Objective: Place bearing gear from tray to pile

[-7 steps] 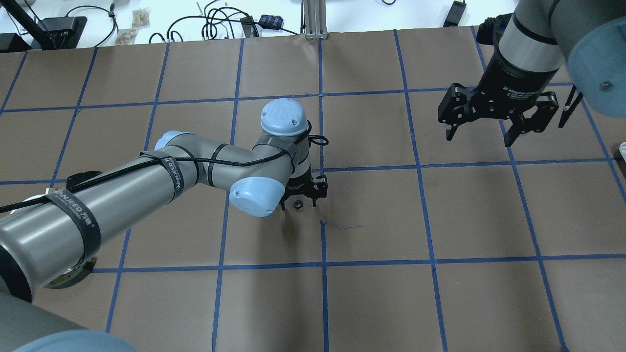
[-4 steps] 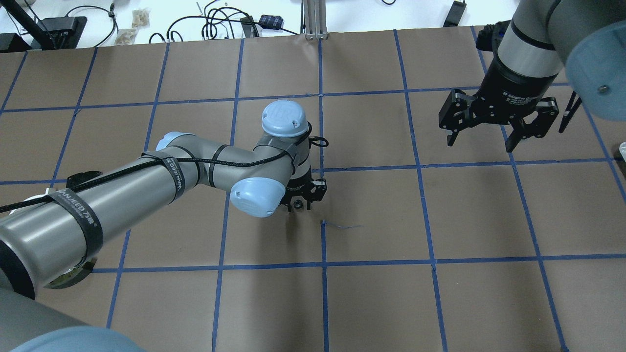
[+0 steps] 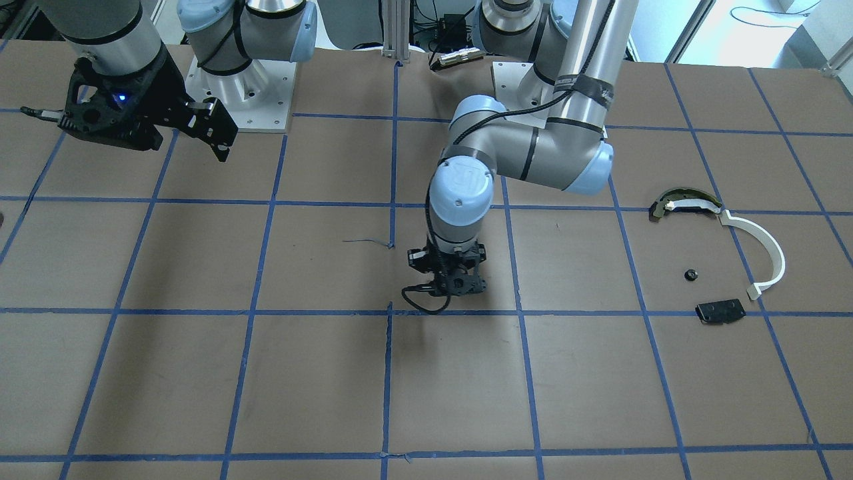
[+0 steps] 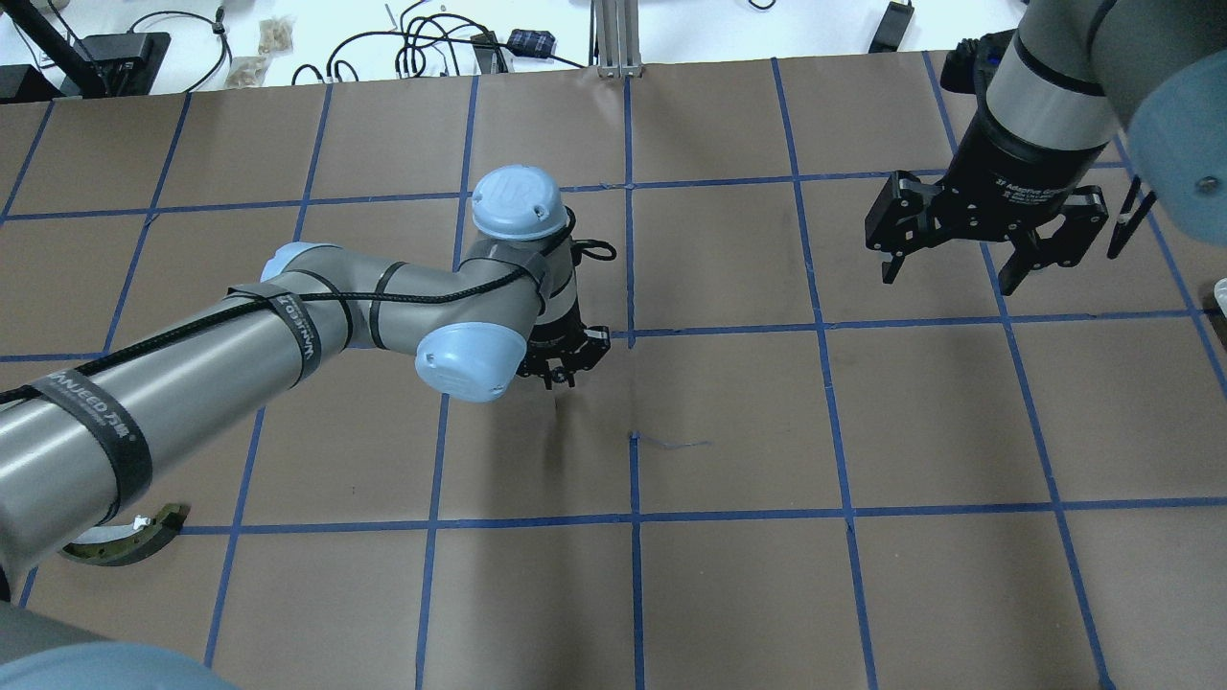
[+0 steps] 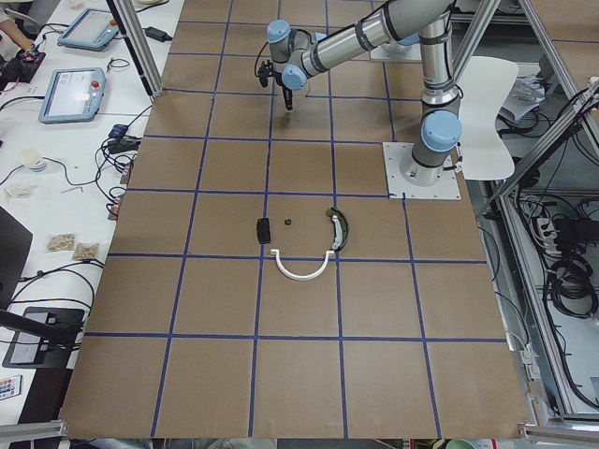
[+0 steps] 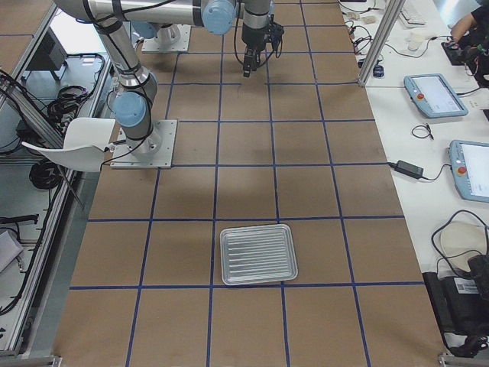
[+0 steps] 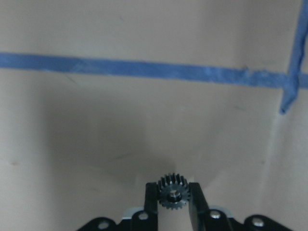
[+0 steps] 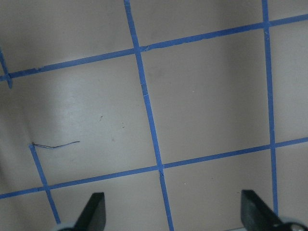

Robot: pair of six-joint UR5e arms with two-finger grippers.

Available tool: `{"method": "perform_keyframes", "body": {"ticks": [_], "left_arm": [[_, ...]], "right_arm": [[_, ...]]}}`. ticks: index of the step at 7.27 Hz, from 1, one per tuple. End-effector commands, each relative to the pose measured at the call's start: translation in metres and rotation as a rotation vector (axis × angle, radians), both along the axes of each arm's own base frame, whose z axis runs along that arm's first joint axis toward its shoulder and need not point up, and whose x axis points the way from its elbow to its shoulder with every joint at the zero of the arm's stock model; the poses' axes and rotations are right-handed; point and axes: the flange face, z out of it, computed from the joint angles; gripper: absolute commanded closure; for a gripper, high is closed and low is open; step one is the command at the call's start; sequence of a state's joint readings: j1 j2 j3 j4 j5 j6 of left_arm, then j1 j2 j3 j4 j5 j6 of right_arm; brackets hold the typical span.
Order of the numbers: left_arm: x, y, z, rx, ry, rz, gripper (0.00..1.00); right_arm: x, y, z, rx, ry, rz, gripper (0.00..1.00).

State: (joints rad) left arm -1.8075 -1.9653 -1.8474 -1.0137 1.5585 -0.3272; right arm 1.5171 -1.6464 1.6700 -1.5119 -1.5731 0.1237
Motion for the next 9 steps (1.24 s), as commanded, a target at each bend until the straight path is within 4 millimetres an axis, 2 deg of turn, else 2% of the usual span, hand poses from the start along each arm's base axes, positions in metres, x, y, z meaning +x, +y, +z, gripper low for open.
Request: {"method": "perform_keyframes", "body": {"ticks": [1, 2, 3, 4, 5, 6, 8, 9], "left_arm": [[0.159, -0.024, 0.052, 0.062, 0.039, -0.061, 1.00], [0.263, -0.022, 0.067, 0.055, 0.076, -0.149, 1.00], [0.371, -0.002, 0.054, 0.056, 0.142, -0.191, 1.00], [0.417, 0.008, 0.044, 0.023, 0.124, -0.205, 1.00], [0.433, 0.006, 0.038, 0.013, 0.036, -0.231, 1.00], [0.439, 0.006, 0.028, 0.033, 0.022, -0.222, 1.00], [0.438, -0.005, 0.002, -0.002, 0.078, -0.216, 1.00], [0.440, -0.006, -0.004, 0.005, 0.081, -0.222, 1.00]], "right_arm": [[0.000, 0.003, 0.005, -0.015, 0.001, 0.003, 0.00], [0.001, 0.003, 0.005, -0.015, -0.008, 0.002, 0.00], [0.001, 0.005, 0.007, -0.020, -0.009, 0.002, 0.00], [0.002, 0.007, 0.009, -0.025, -0.013, 0.003, 0.00], [0.002, 0.007, 0.009, -0.024, -0.014, 0.006, 0.00], [0.002, 0.007, 0.008, -0.019, -0.012, 0.005, 0.00], [0.001, 0.008, 0.008, -0.014, -0.005, 0.007, 0.00], [0.001, 0.008, 0.008, -0.014, -0.004, 0.007, 0.00]]}}
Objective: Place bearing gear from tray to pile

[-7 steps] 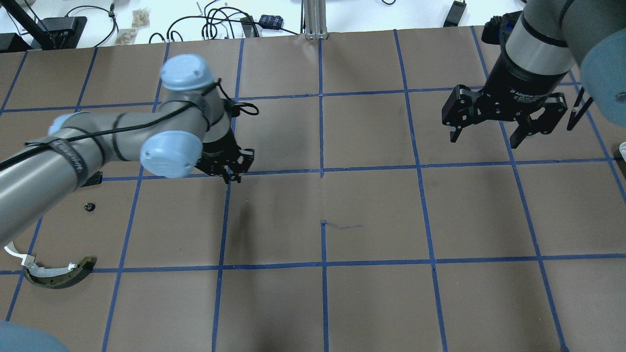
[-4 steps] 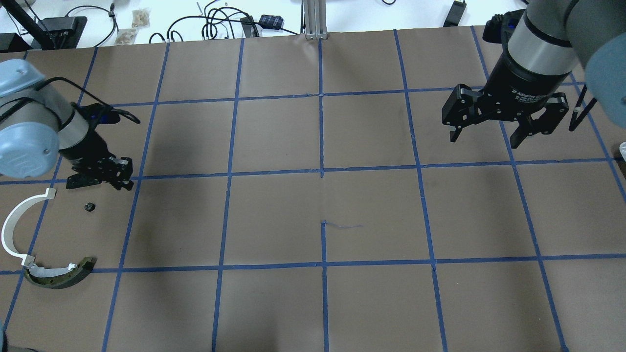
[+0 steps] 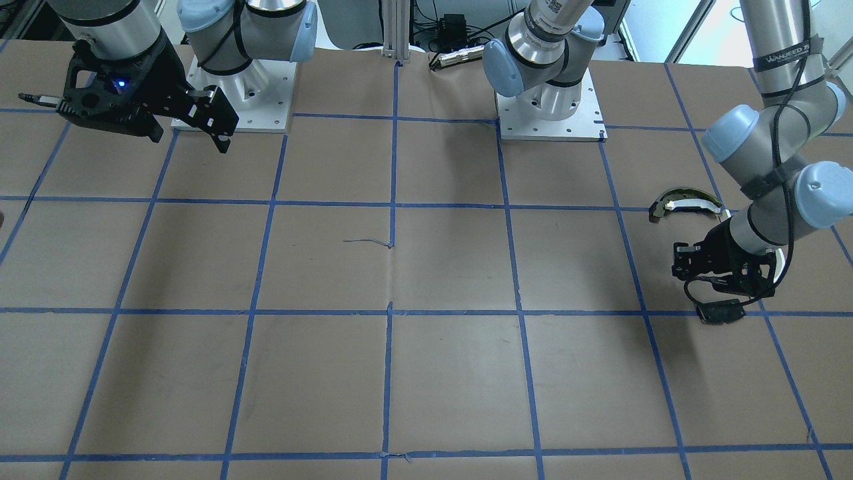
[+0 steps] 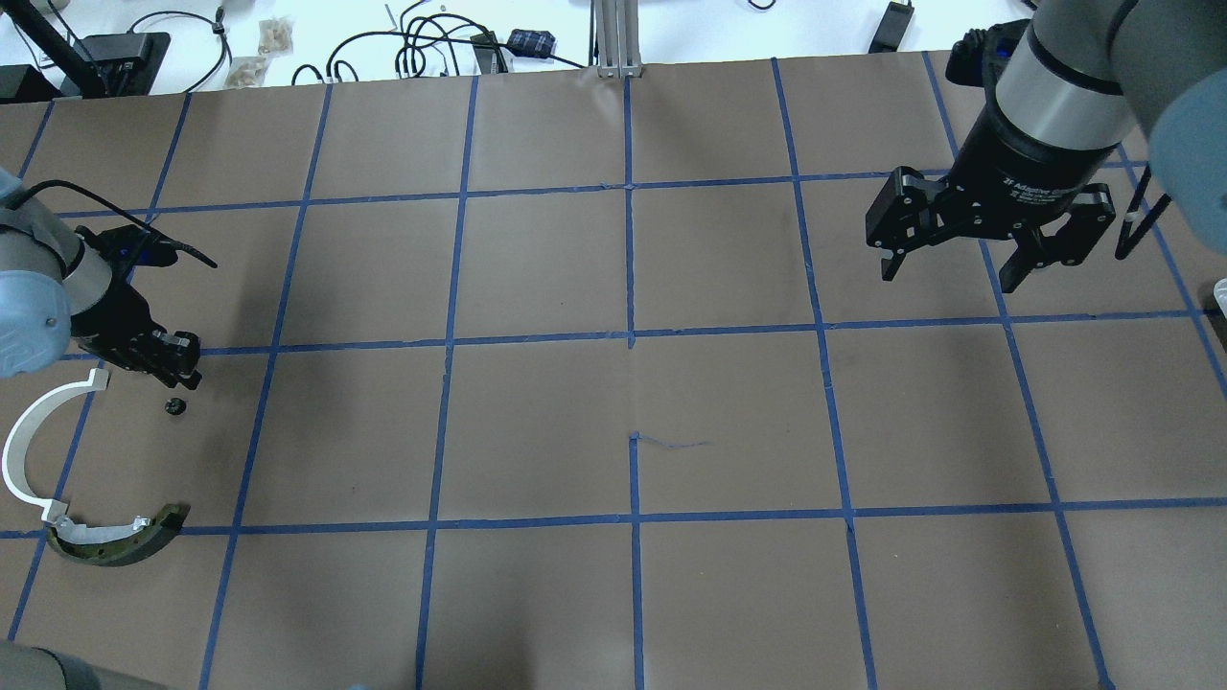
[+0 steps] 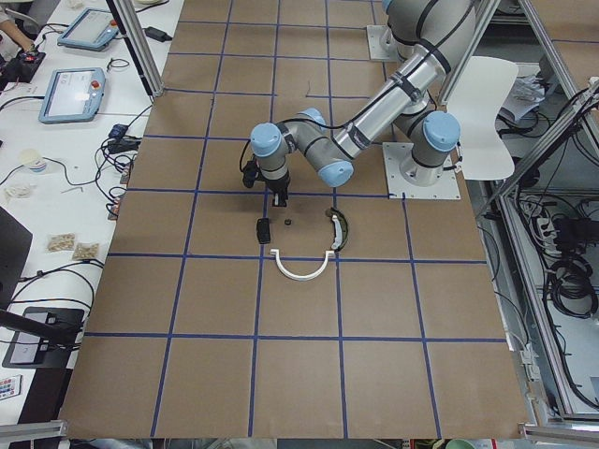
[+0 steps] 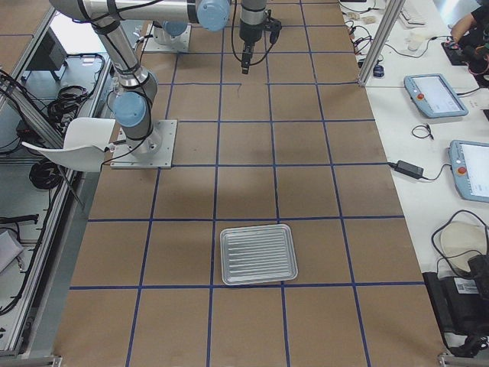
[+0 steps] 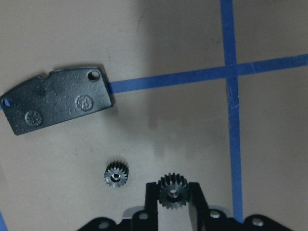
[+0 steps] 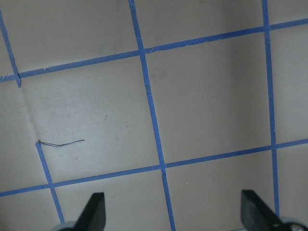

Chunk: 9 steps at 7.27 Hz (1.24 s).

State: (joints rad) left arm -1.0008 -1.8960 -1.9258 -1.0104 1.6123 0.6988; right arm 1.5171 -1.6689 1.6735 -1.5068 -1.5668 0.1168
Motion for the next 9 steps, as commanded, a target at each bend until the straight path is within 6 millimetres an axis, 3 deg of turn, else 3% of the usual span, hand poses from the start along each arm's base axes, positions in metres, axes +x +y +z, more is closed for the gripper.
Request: {"method": "perform_keyframes", "body": {"ticks": [1, 4, 7, 8, 9], "left_arm": [[0.003, -0.003, -0.013, 0.003, 0.008, -0.013, 1.00], [0.016, 0.005, -0.023, 0.038, 0.004, 0.008, 1.00], [0.016, 0.004, -0.026, 0.042, 0.009, 0.007, 1.00], [0.018, 0.005, -0.031, 0.051, 0.014, 0.023, 0.39], [0.018, 0.005, -0.033, 0.054, 0.015, 0.020, 0.19]], "right_arm": [[0.000, 0.000, -0.001, 0.002, -0.002, 0.000, 0.00], [-0.001, 0.000, -0.002, 0.005, 0.005, 0.001, 0.00], [-0.001, -0.001, -0.004, 0.010, 0.006, 0.002, 0.00], [-0.001, -0.001, -0.004, 0.010, 0.007, 0.001, 0.00], [-0.001, 0.000, -0.003, 0.008, 0.007, 0.002, 0.00]]}}
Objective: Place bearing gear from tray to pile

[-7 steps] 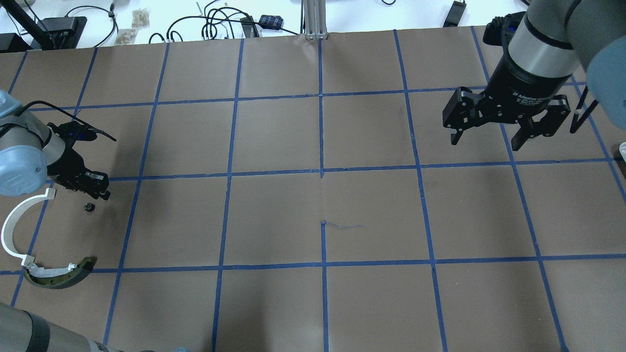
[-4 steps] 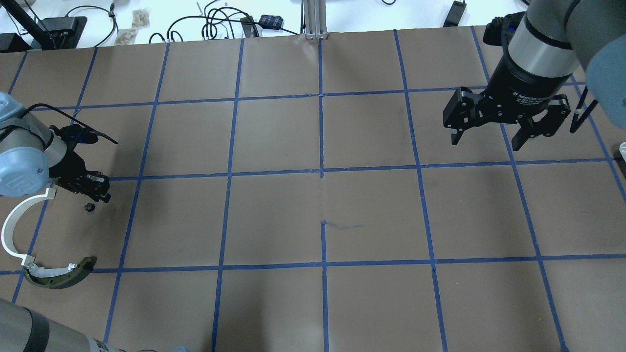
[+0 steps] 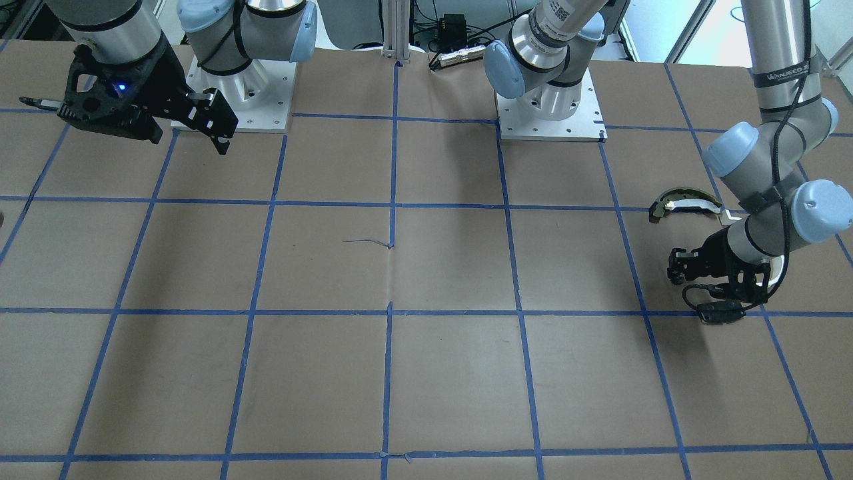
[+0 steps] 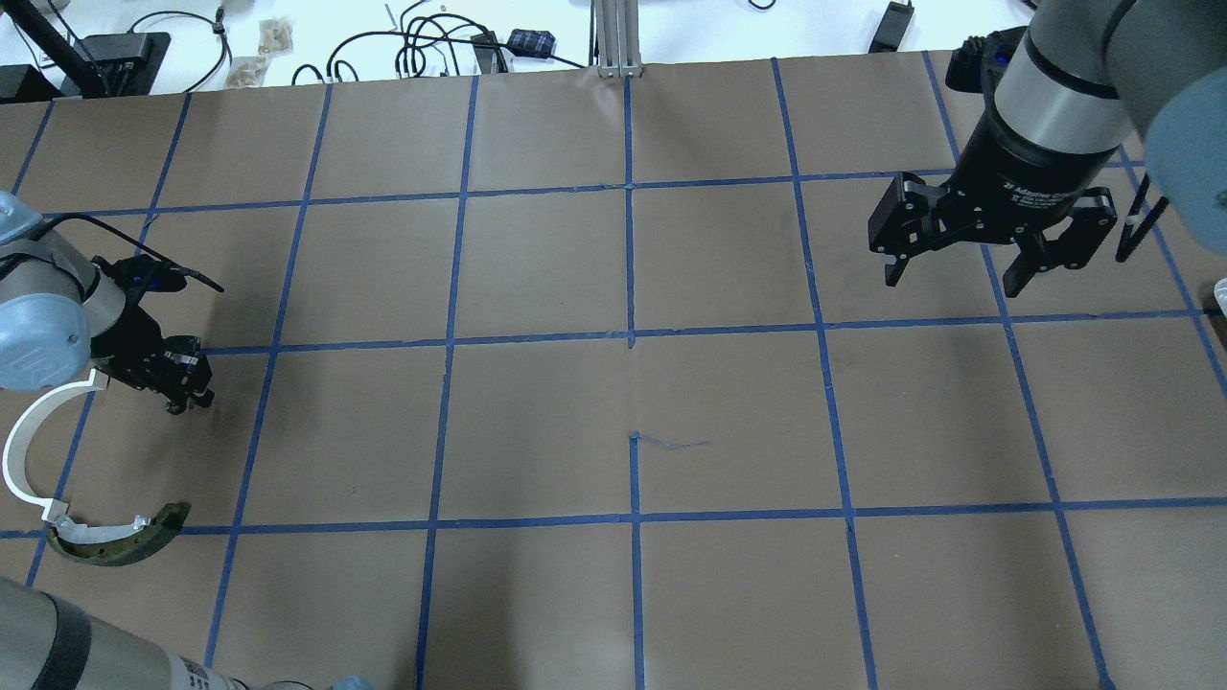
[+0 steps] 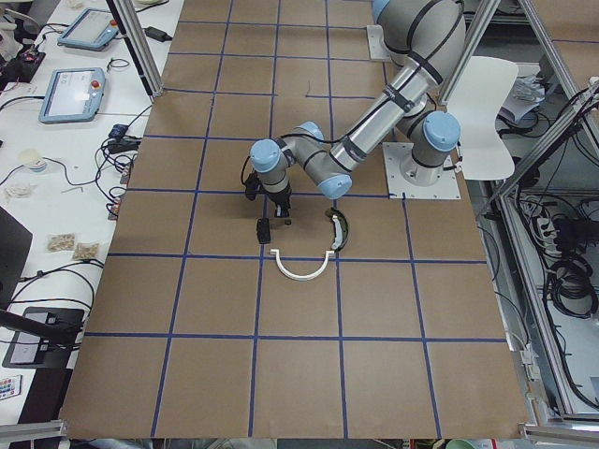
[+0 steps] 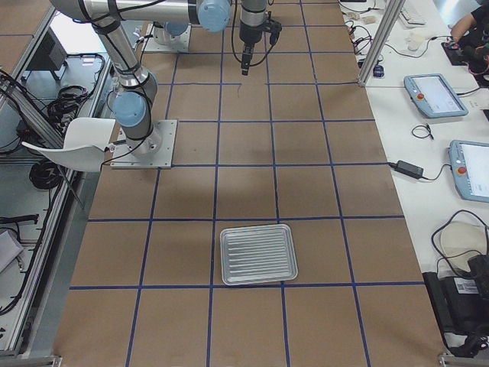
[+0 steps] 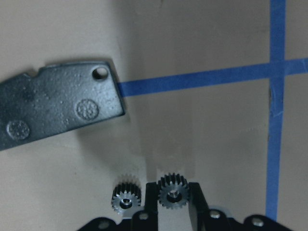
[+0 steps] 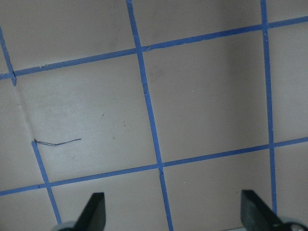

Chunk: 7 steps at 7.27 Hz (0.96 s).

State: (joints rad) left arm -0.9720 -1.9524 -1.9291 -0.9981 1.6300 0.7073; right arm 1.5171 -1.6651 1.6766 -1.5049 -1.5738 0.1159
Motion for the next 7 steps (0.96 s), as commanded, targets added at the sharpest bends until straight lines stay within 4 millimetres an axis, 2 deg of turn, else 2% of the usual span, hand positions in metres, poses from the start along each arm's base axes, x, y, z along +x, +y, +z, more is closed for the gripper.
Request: {"method": "perform_keyframes", "body": {"ticks": [1, 2, 3, 4, 5, 6, 7], "left_arm": [[-0.001, -0.001, 0.004, -0.002, -0.003, 0.001, 0.04], [-0.009, -0.005, 0.026, 0.001, -0.002, -0.013, 0.03], [-0.030, -0.019, 0.069, -0.012, -0.012, 0.010, 0.03], [-0.084, -0.039, 0.117, 0.003, -0.023, 0.027, 0.03], [-0.138, -0.045, 0.154, -0.025, -0.052, 0.071, 0.03], [-0.191, -0.042, 0.188, -0.095, -0.053, 0.082, 0.03], [-0.244, -0.029, 0.220, -0.157, -0.076, 0.120, 0.01]], "right_arm": [[0.000, -0.001, -0.001, 0.002, -0.002, -0.001, 0.00], [0.000, 0.000, 0.000, 0.001, 0.000, -0.001, 0.00], [0.000, 0.000, 0.000, 0.001, 0.000, -0.001, 0.00], [0.000, 0.000, 0.000, 0.001, 0.002, -0.001, 0.00], [0.000, -0.001, -0.001, 0.002, 0.000, -0.001, 0.00], [0.000, 0.000, 0.000, -0.001, 0.000, -0.001, 0.00], [0.000, -0.001, -0.001, 0.002, 0.000, -0.001, 0.00]]}}
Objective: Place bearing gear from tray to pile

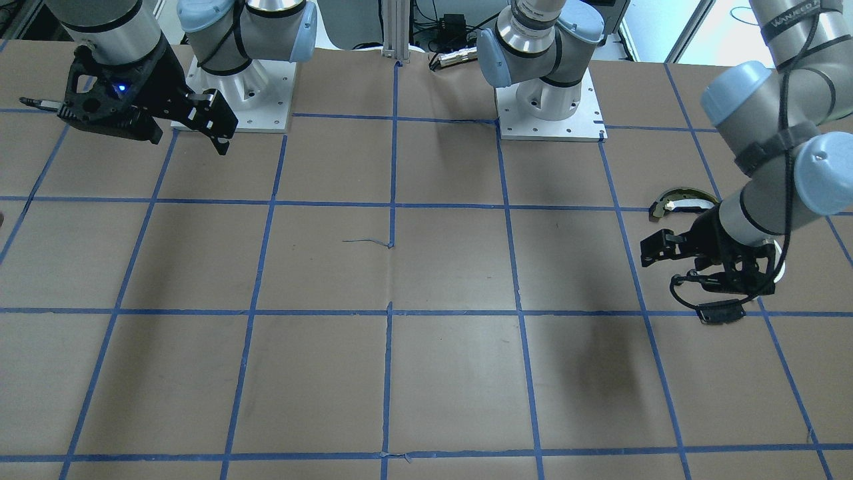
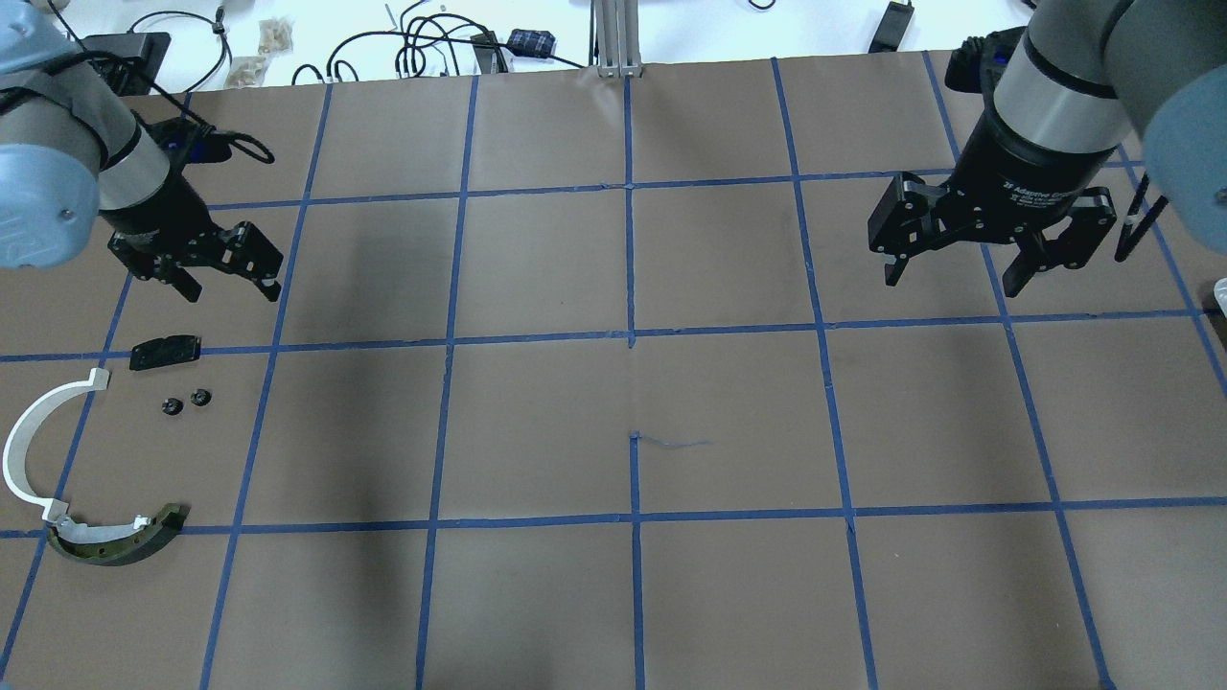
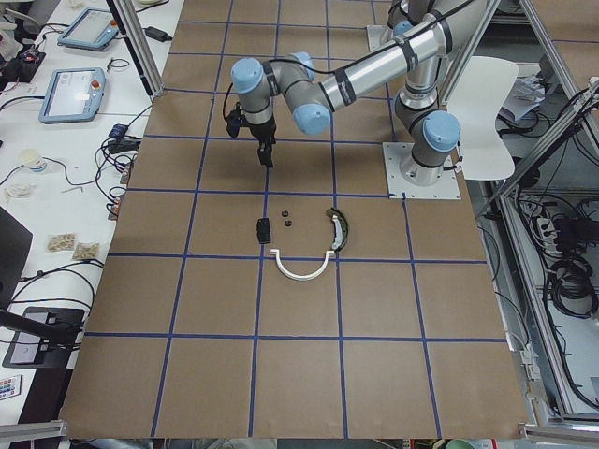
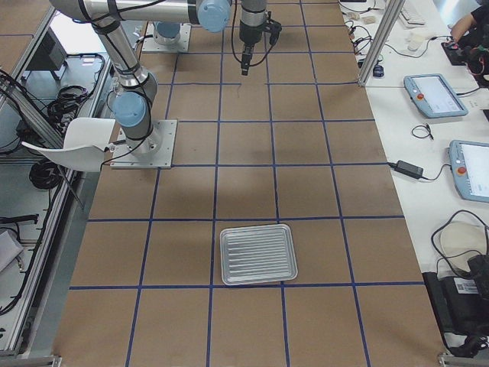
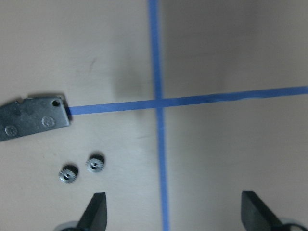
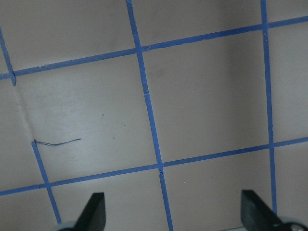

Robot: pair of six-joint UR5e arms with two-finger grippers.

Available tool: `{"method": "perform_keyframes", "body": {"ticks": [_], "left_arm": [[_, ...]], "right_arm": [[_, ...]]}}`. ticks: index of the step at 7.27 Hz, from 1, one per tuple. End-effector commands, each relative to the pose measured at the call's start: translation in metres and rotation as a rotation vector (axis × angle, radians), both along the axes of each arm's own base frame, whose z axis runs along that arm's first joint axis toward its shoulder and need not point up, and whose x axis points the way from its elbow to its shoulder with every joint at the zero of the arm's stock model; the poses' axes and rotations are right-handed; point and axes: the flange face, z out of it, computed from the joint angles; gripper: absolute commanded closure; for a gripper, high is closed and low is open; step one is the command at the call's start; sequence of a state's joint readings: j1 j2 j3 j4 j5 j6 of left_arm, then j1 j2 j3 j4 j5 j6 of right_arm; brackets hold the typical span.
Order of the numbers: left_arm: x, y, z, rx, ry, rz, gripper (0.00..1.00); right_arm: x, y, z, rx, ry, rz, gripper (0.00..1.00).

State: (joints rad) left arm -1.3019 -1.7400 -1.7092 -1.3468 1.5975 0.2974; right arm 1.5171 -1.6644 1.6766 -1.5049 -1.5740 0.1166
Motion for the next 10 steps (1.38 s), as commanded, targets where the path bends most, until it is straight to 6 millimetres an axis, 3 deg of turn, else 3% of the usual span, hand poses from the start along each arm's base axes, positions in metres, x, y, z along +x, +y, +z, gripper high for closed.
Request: {"method": "perform_keyframes", "body": {"ticks": [1, 2, 3, 5, 6, 7, 10], "left_arm": [[-0.112, 0.024, 0.075, -0.134, -0.016, 0.020, 0.00], [-0.153, 0.035, 0.104, -0.131, 0.006, -0.022, 0.00], [-0.177, 0.042, 0.130, -0.093, -0.003, -0.029, 0.00], [-0.169, 0.066, 0.173, -0.076, 0.004, -0.013, 0.00], [-0.145, 0.066, 0.173, -0.069, 0.011, 0.027, 0.00], [-0.137, 0.063, 0.163, -0.056, 0.009, 0.045, 0.00], [-0.149, 0.063, 0.153, -0.049, -0.003, 0.014, 0.00]], "right_arm": [[0.000, 0.000, 0.000, 0.000, 0.000, 0.000, 0.00], [0.000, 0.000, 0.000, 0.000, 0.000, 0.000, 0.00], [0.000, 0.001, 0.001, -0.001, 0.000, 0.000, 0.00], [0.000, 0.001, 0.001, -0.001, 0.002, -0.001, 0.00], [0.000, 0.001, 0.001, -0.003, 0.002, 0.000, 0.00], [0.000, 0.001, 0.001, -0.001, 0.001, 0.000, 0.00], [0.000, 0.001, 0.001, -0.001, 0.002, -0.001, 0.00]]}}
